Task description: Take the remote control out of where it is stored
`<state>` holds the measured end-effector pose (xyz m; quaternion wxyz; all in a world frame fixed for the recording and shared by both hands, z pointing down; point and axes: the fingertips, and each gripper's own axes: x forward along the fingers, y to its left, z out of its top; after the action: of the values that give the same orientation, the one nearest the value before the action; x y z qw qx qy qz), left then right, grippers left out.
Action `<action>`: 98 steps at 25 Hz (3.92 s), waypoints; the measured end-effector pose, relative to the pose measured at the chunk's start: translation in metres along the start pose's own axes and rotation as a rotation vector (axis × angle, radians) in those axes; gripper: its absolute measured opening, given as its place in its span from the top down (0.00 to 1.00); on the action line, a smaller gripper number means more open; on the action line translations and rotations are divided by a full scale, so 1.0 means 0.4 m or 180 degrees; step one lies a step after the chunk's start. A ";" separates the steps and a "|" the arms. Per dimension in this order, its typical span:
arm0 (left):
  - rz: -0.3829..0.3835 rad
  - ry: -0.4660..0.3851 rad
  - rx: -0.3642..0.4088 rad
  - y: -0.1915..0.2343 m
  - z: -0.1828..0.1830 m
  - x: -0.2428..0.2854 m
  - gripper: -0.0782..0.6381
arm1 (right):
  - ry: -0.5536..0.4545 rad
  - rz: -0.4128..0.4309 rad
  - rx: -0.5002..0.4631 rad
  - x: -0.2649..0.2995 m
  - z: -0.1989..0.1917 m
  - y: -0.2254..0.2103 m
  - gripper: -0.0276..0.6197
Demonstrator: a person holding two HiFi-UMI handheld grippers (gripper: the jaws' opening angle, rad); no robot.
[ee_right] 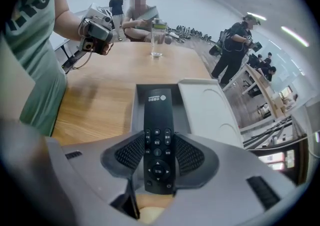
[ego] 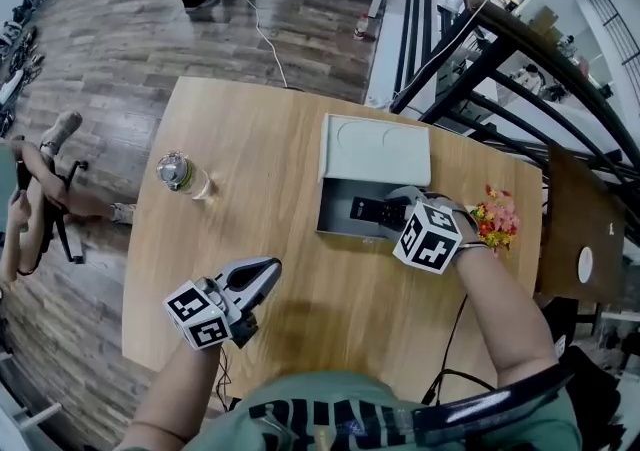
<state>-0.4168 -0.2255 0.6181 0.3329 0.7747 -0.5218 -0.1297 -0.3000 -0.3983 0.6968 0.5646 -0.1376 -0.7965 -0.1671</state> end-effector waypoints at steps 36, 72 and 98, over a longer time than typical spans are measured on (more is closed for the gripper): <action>-0.0268 -0.0388 0.0702 -0.626 0.029 -0.254 0.89 | -0.2317 -0.1160 0.1314 -0.806 0.025 0.601 0.67; -0.1439 0.0541 0.1389 -0.830 0.071 0.276 0.89 | -0.2130 -0.2235 0.3277 -0.965 -0.578 0.532 0.67; -0.0828 0.1833 0.1172 -0.791 -0.401 1.271 0.89 | -0.1472 -0.1245 0.3451 -0.447 -1.357 -0.086 0.67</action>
<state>0.1139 -0.5453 0.6059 0.3018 0.8863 -0.3184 0.1485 0.2073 -0.6640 0.6904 0.3259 0.2846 -0.8802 0.1951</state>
